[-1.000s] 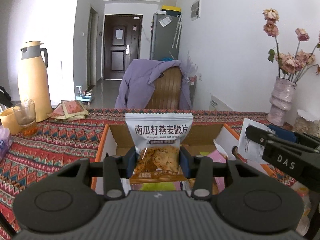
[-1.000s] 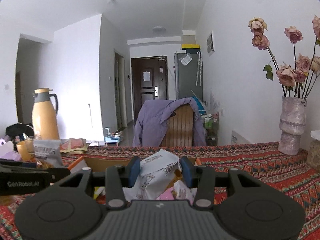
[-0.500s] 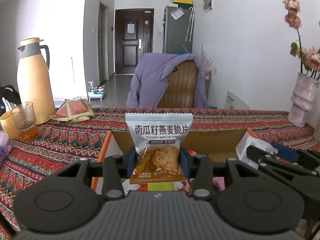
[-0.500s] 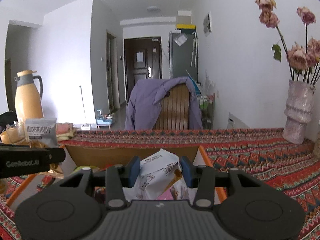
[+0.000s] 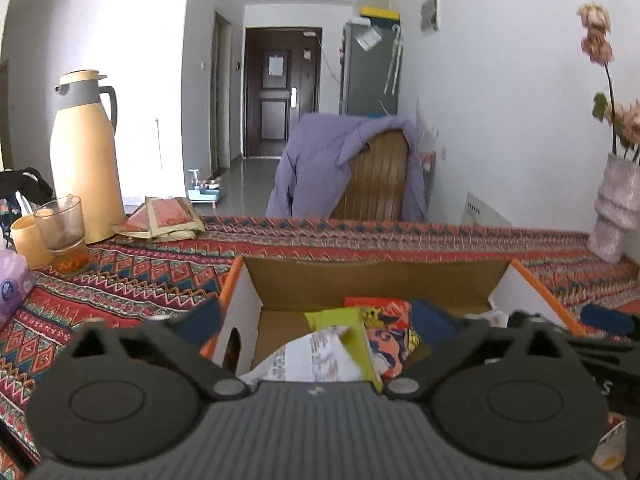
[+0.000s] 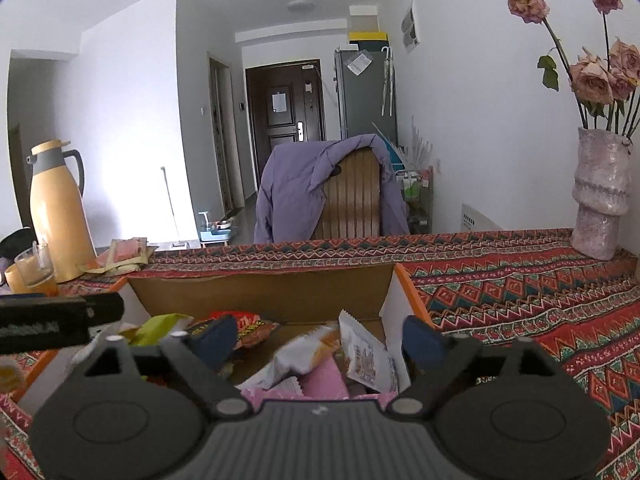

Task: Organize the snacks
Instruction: 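Lift both open tools out of the box toward the remaining packets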

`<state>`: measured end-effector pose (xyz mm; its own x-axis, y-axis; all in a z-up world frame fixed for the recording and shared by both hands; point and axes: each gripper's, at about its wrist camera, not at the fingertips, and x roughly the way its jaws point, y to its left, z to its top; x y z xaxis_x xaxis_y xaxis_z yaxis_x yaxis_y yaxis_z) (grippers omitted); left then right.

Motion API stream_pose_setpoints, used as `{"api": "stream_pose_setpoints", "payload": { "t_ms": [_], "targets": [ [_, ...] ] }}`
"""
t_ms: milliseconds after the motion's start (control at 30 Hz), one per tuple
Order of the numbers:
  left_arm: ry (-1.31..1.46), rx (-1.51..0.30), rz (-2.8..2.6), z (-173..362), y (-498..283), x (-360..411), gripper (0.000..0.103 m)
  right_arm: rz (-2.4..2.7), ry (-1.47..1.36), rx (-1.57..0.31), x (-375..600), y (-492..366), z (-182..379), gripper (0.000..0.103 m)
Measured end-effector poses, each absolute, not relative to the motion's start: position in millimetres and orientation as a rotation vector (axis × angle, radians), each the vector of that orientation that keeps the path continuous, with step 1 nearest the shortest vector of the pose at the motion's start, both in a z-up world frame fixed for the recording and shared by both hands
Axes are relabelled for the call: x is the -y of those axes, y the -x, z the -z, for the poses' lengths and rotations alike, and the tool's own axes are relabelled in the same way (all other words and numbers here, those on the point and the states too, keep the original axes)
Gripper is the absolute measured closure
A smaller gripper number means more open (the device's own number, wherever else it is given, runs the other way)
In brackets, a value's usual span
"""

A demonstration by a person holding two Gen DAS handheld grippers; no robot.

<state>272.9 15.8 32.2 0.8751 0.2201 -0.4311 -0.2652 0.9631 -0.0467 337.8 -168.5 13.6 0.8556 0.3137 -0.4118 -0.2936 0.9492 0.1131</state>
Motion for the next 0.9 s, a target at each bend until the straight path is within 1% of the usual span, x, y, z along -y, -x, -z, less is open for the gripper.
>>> {"api": "stream_pose_setpoints", "payload": {
  "t_ms": [33, 67, 267, 400, 600, 733, 900],
  "targets": [
    [0.114, -0.432, -0.258, -33, -271, -16, 0.000, -0.324, -0.052, -0.444, 170, -337, -14, 0.001],
    [0.121, -0.428, -0.258, -34, -269, -18, 0.000, -0.324, -0.055, -0.442, 171, -336, -15, 0.000],
    [0.141, -0.413, -0.257, -38, -254, -21, 0.000, -0.318, -0.054, -0.424, 178, -321, -21, 0.000],
    [0.154, -0.382, -0.231, -41, -231, -24, 0.000, -0.332, -0.056, -0.399, 188, -302, -29, 0.000],
    [0.153, -0.398, -0.185, -36, -196, -21, 0.000, -0.342, -0.041, -0.381, 209, -266, -34, 0.000],
    [0.148, -0.410, -0.145, -23, -170, -17, 0.000, -0.329, 0.004, -0.415, 220, -246, -27, 0.000],
    [0.140, -0.487, -0.133, -4, -154, -16, 0.000, -0.326, 0.052, -0.507, 231, -230, -6, 0.000]
  ]
}}
